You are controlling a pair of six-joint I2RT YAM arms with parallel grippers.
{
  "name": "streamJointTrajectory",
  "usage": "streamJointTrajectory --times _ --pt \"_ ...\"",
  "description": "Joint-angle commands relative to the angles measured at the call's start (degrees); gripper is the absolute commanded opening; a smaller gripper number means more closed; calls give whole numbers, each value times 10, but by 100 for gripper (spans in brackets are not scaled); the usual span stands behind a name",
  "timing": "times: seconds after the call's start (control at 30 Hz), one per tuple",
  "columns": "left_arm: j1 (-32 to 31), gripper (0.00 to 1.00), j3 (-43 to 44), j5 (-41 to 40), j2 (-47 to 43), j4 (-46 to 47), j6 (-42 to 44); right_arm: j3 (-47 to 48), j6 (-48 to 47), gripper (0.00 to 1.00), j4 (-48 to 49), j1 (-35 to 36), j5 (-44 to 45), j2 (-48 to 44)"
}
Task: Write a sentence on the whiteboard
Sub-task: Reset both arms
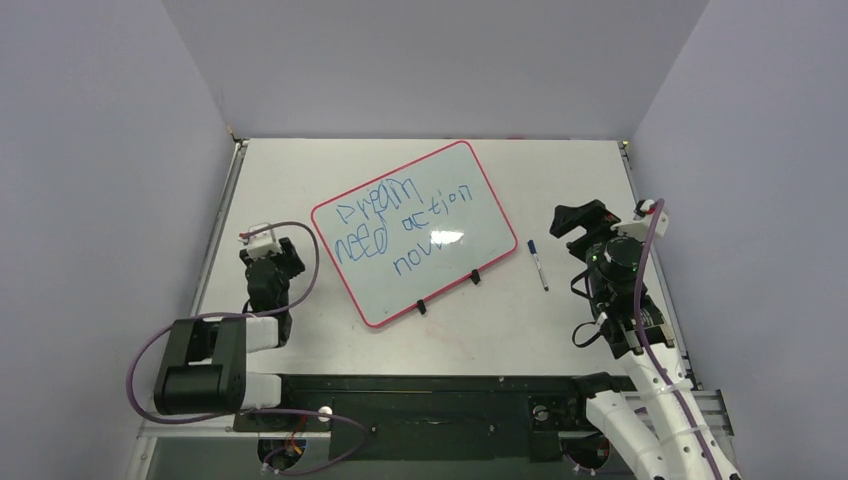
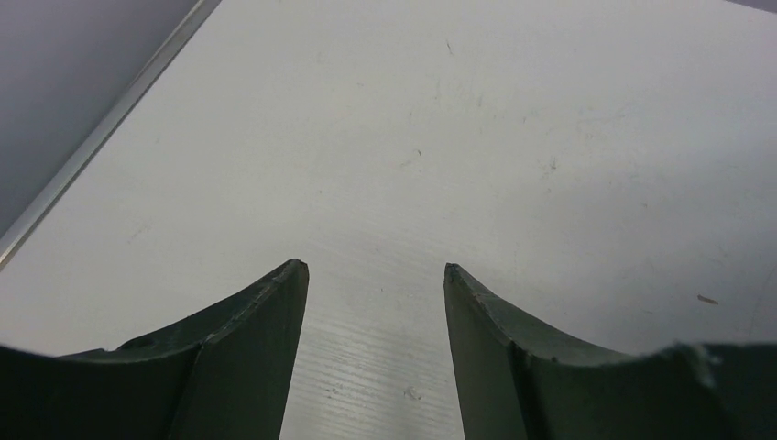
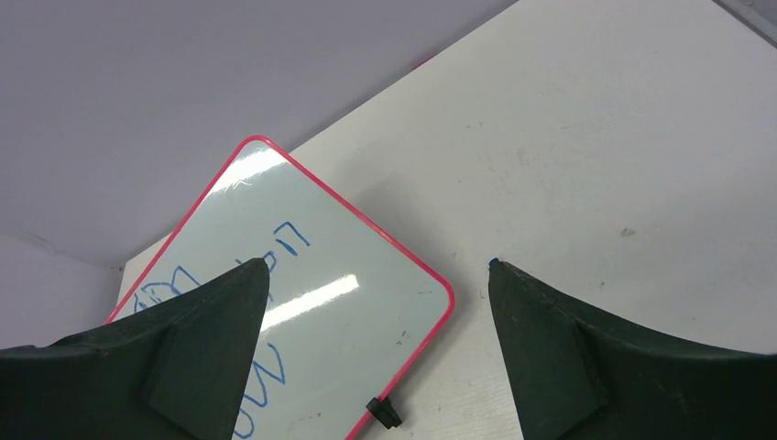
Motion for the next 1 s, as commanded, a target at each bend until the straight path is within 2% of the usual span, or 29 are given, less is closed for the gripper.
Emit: streamJointTrajectory --times 0.0,0.07,0.1,0.27,0.97 --pt "4 53 -32 32 79 221 11 25 -6 86 36 10 -40 6" --pt "-2 52 -19 34 79 170 14 27 -6 87 41 13 -52 8" --pt "-3 52 -15 12 80 167 17 28 -7 87 44 15 -55 9" --pt "-27 56 9 4 87 133 22 18 -7 87 57 17 -77 6" --pt "-41 62 18 -4 88 121 41 35 -29 87 29 17 -92 7"
